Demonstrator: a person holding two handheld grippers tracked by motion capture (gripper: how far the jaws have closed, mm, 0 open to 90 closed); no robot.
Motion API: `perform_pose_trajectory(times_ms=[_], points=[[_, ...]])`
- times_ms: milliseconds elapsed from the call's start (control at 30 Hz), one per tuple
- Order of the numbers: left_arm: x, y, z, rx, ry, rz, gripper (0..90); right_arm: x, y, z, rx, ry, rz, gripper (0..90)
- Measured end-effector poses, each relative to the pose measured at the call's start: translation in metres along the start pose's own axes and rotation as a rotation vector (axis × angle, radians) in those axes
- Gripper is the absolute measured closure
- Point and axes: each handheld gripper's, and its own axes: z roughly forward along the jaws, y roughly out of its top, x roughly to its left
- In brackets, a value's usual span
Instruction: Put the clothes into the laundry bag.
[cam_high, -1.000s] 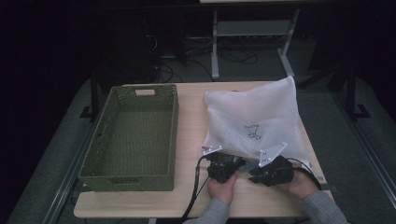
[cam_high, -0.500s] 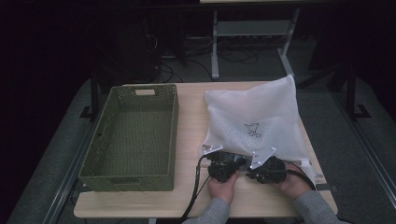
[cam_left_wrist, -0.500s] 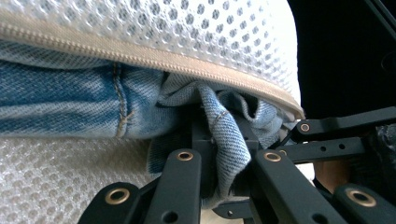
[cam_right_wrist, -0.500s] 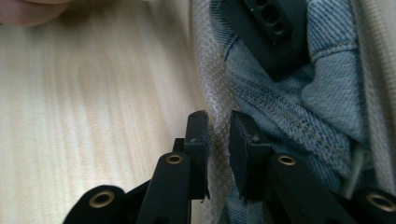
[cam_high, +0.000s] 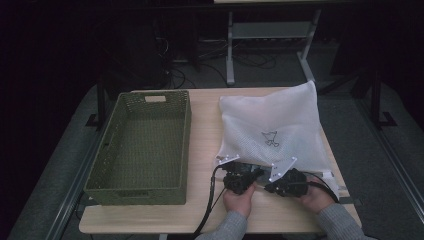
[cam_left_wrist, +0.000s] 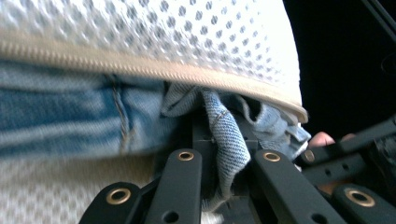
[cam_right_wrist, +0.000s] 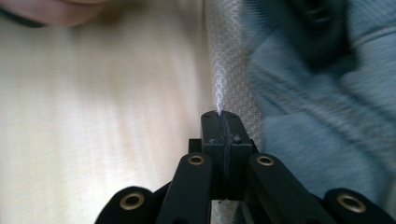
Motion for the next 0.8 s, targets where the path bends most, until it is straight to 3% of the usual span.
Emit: perform_pose_trajectory(times_ms=[233, 267, 300, 333, 433, 600, 700, 800], points=[[-0.002, 0.001, 0.000, -0.022, 0.007, 0.000, 85.2, 0.017, -0.011, -0.010, 0.001, 0.121, -0.026, 89.7], [-0.002, 0.001, 0.000, -0.024, 0.010, -0.001, 85.2, 0.017, -0.011, -0.010, 0.001, 0.121, -0.026, 89.7], [-0.002, 0.001, 0.001, -0.027, 0.011, -0.004, 85.2, 0.022, -0.014, -0.013, 0.002, 0.153, -0.028, 89.8], [-0.002, 0.001, 0.001, -0.027, 0.011, -0.004, 85.2, 0.022, -0.014, -0.013, 0.002, 0.153, -0.028, 89.8], [-0.002, 0.004, 0.001, -0.038, 0.021, -0.002, 85.2, 0.030, -0.020, -0.017, 0.009, 0.229, -0.042, 89.8], [-0.001, 0.002, 0.001, -0.032, 0.026, 0.000, 85.2, 0.030, -0.027, -0.017, 0.008, 0.252, -0.021, 88.1], [0.000, -0.001, -0.001, -0.023, 0.017, 0.001, 85.0, 0.024, -0.025, -0.024, -0.026, 0.258, 0.015, 80.8], [0.001, -0.004, -0.004, -0.011, 0.010, 0.001, 83.4, 0.015, -0.020, -0.044, -0.094, 0.202, 0.042, 73.1]])
